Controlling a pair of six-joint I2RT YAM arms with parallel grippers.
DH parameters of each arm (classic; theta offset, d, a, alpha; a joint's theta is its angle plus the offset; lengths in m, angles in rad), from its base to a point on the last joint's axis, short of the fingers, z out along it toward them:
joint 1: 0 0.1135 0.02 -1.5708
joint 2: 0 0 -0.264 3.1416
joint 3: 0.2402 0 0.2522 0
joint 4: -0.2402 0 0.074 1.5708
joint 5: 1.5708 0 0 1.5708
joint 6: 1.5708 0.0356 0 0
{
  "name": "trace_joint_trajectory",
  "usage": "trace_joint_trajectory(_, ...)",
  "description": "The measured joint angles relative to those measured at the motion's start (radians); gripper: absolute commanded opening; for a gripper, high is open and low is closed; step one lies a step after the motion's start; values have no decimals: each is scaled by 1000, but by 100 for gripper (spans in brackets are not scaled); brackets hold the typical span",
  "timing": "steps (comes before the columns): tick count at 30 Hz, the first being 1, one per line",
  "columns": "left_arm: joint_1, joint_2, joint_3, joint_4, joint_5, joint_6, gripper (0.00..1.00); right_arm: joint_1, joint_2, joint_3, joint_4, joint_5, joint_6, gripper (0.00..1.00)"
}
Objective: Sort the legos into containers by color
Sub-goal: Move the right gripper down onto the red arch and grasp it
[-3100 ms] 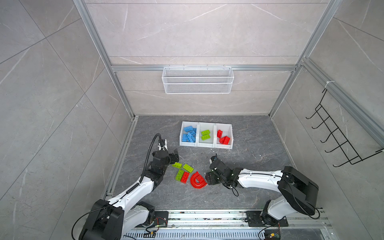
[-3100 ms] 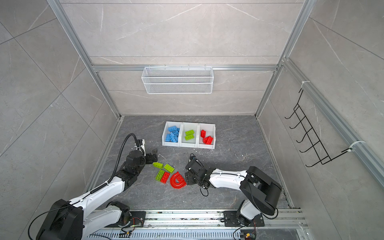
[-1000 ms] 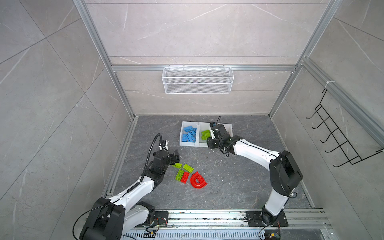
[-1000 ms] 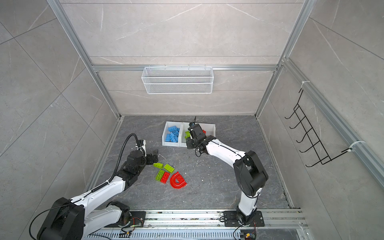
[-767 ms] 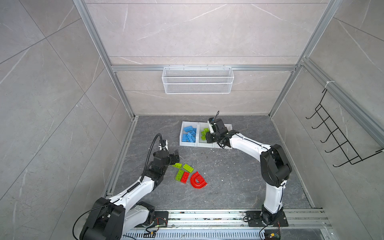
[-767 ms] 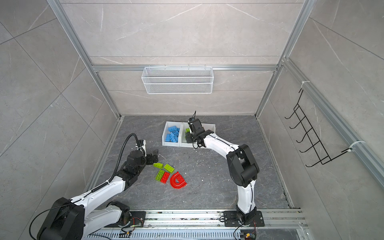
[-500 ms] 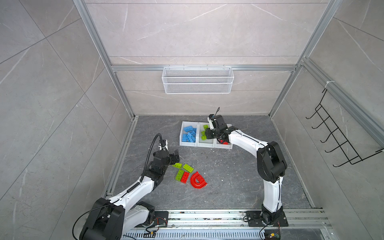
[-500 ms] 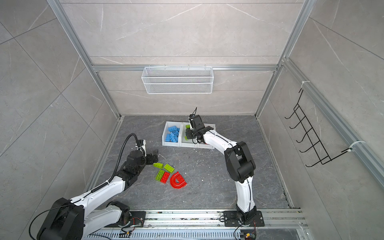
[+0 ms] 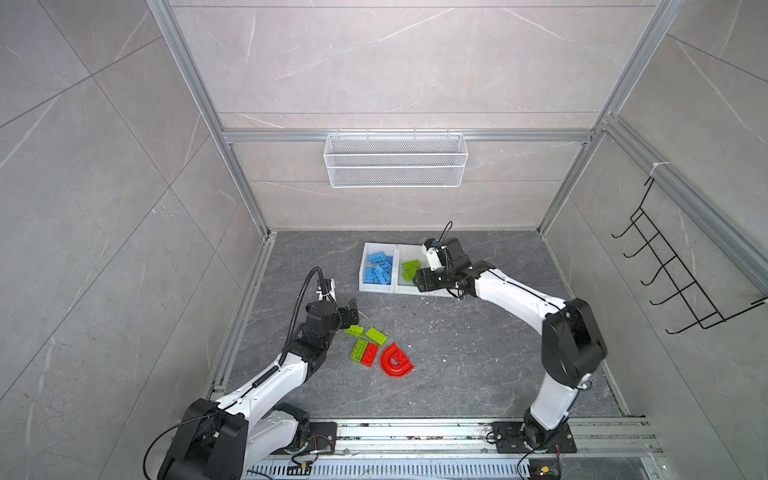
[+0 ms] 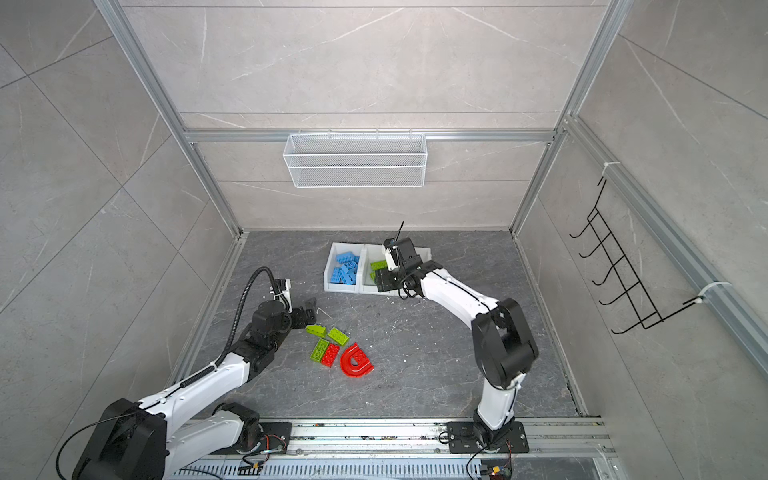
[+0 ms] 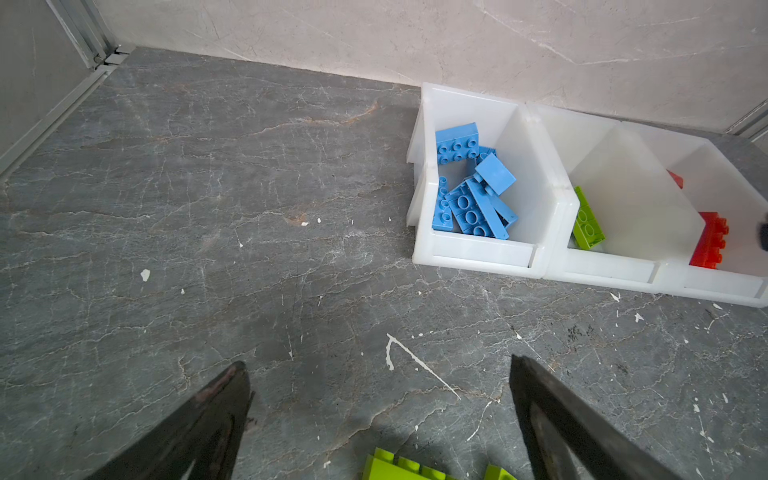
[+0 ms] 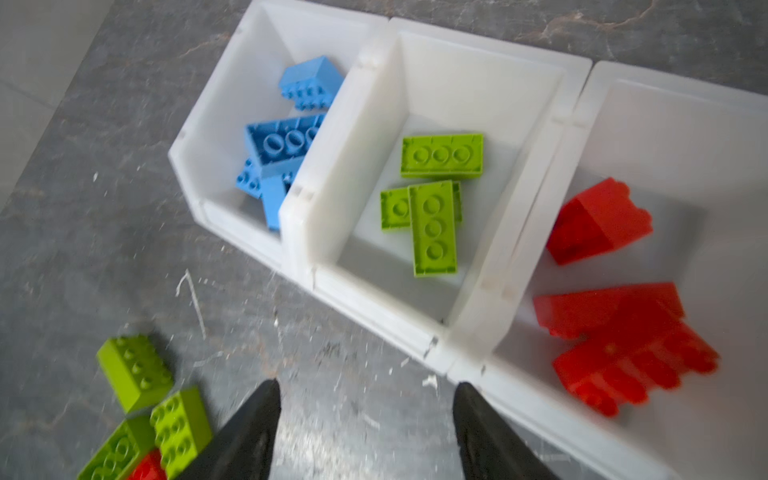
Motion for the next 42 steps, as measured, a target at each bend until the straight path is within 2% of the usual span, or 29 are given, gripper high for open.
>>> trace_joint_trajectory(6, 1, -34, 0, -8, 0, -5, 100, 195, -190, -196, 36, 9, -73, 68)
trace_joint_trajectory(8, 1, -46, -5, -6, -2, -5, 100, 246, -190, -266, 71, 3, -79, 68)
trace_joint_trajectory(12, 1, -51, -15, -8, -5, -5, 100, 273, -135, -353, 97, -7, -79, 67)
trace_joint_trajectory(19, 1, -50, -17, -8, -6, -5, 100, 344, -61, -354, 103, -9, -78, 64)
trace_joint_trajectory(25, 1, -34, -17, -8, -8, -5, 100, 362, 16, -325, 101, -27, -75, 60)
trace_joint_trajectory(37, 1, -21, -17, -8, -8, -5, 100, 407, 51, -278, 61, -20, -81, 59)
trace_joint_trajectory(42, 1, -21, -17, -8, -8, -5, 100, 425, 81, -255, 34, 21, -91, 51)
